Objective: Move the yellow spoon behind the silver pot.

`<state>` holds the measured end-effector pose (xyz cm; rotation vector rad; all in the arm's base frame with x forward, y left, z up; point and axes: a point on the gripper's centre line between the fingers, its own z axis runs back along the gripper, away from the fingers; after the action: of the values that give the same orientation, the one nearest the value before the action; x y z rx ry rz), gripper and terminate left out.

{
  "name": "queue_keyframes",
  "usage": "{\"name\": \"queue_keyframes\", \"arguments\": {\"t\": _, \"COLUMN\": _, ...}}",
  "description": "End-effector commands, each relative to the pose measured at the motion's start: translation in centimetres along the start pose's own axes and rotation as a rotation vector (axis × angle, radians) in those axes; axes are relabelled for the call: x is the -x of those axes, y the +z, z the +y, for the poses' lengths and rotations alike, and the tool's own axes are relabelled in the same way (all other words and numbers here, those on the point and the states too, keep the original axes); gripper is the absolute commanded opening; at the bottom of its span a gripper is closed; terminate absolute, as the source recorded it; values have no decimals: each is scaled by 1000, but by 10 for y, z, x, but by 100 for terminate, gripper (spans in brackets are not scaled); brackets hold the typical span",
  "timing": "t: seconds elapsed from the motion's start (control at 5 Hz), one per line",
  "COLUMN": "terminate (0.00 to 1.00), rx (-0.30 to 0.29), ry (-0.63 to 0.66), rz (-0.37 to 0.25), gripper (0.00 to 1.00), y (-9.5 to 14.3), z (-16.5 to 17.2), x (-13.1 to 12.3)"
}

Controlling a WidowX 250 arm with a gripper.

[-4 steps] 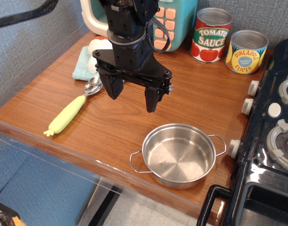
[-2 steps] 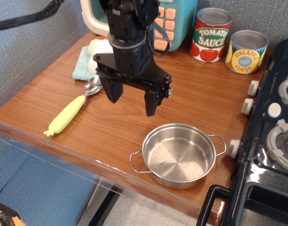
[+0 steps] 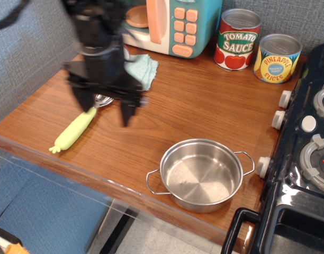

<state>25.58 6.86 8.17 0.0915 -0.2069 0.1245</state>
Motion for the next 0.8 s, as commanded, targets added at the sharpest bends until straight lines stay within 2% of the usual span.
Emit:
{"name": "queue_keyframes", "arguments": {"t": 0.0, "terminate": 0, "rx": -76, "ry": 41, "rz": 49, "gripper": 100, "y": -30, "z": 61, "x": 15}}
{"name": "queue_keyframes", "arguments": {"t": 0.2, "terminate": 0, "rx": -80, "ry": 69, "rz": 78, "gripper": 100, "y": -46, "z": 72, "x": 19}}
{"name": "queue_keyframes", "arguments": {"t": 0.6, "terminate": 0, "rx": -105, "ry": 70, "rz": 128, "gripper": 100, "y": -71, "z": 72, "x": 22}}
